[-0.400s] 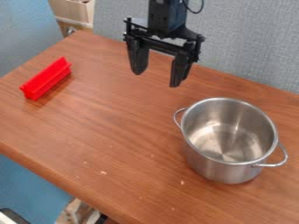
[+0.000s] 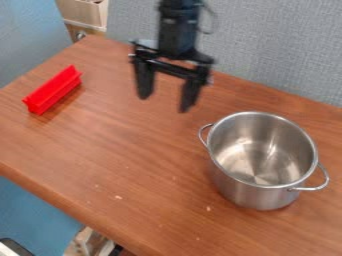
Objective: Put the red object in the metal pot
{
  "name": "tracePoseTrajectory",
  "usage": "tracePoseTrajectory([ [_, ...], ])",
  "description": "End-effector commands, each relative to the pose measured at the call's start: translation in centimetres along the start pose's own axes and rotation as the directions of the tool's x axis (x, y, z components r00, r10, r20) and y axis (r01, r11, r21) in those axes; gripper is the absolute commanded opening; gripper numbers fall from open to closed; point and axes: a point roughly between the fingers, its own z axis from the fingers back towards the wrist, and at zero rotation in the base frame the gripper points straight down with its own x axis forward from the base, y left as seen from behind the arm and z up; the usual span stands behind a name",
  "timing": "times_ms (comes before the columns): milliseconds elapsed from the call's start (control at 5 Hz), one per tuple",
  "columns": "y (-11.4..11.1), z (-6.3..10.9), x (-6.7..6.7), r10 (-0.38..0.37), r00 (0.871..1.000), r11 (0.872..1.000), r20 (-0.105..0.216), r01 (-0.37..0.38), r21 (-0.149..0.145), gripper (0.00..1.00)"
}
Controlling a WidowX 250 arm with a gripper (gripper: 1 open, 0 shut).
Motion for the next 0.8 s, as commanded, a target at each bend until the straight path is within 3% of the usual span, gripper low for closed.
tracePoseTrajectory([
  [0,4.5,1.5,0.5,0.029,0.998,1.000,0.060,-0.030,0.008,1.00],
  [600,15.7,0.9,1.0,0.117,0.989,0.993,0.087,-0.119,0.020,1.00],
])
